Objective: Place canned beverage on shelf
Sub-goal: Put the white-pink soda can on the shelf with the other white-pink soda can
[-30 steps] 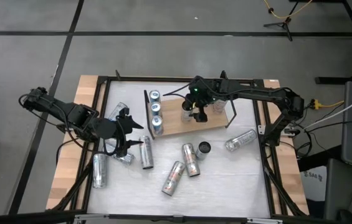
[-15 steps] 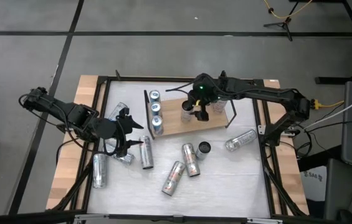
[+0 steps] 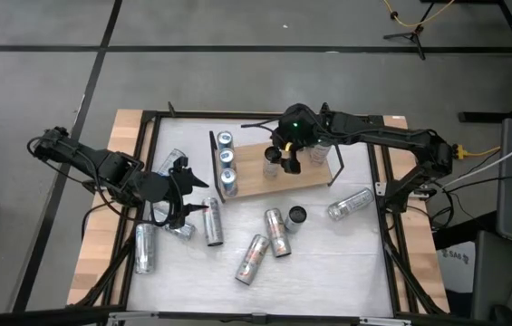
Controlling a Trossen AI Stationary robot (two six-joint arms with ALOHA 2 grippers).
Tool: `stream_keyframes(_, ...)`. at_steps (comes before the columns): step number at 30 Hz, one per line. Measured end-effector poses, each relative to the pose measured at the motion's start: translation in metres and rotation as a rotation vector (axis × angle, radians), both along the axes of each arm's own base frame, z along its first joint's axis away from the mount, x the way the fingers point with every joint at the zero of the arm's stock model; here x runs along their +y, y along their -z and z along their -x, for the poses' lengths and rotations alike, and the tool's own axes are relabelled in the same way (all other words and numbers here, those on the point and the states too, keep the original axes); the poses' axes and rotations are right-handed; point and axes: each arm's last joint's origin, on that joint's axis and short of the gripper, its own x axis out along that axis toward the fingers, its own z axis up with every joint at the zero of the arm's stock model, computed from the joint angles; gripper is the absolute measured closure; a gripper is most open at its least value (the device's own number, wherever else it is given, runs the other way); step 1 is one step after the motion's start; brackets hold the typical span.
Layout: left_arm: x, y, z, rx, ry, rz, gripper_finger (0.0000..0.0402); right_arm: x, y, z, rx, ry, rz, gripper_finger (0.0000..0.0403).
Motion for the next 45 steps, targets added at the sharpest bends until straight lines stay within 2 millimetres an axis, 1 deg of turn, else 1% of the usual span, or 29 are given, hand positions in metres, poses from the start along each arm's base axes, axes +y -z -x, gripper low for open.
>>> stream_keyframes(6, 0.0, 0.0, 0.0, 0.0, 0.0, 0.0, 0.0134, 0.0, 0.0, 0.0, -0.008, 0.021, -0.046, 0.0022)
stream_keyframes(8, 0.0, 0.0, 0.0, 0.0, 0.0, 0.0, 0.0134, 0.002, 0.0, 0.0, -0.016, -0.004, -0.079, 0.0022)
stream_keyframes(11, 0.0, 0.0, 0.0, 0.0, 0.0, 0.0, 0.0134, 0.002, 0.0, -0.001, -0.017, -0.012, -0.085, 0.0022)
stream_keyframes(23, 0.0, 0.0, 0.0, 0.0, 0.0, 0.0, 0.0134, 0.0, 0.01, -0.005, 0.028, 0.008, -0.081, 0.0022)
stream_keyframes(32, 0.0, 0.0, 0.0, -0.001, 0.0, 0.001, 0.0134, -0.002, 0.023, -0.013, 0.062, 0.013, -0.094, 0.0026)
stream_keyframes(36, 0.0, 0.0, 0.0, 0.0, 0.0, 0.0, 0.0134, 0.0, 0.024, -0.014, 0.065, 0.011, -0.089, 0.0059)
stream_keyframes(43, 0.0, 0.0, 0.0, 0.0, 0.0, 0.001, 0.0134, 0.002, 0.024, -0.014, 0.069, 0.003, -0.093, 0.0149)
stream_keyframes(44, 0.0, 0.0, 0.0, 0.0, 0.0, 0.0, 0.0134, 0.002, 0.024, -0.014, 0.069, 0.001, -0.094, 0.0158)
stream_keyframes(45, 0.0, 0.0, 0.0, 0.0, 0.0, 0.0, 0.0134, 0.002, 0.024, -0.014, 0.071, 0.002, -0.095, 0.016)
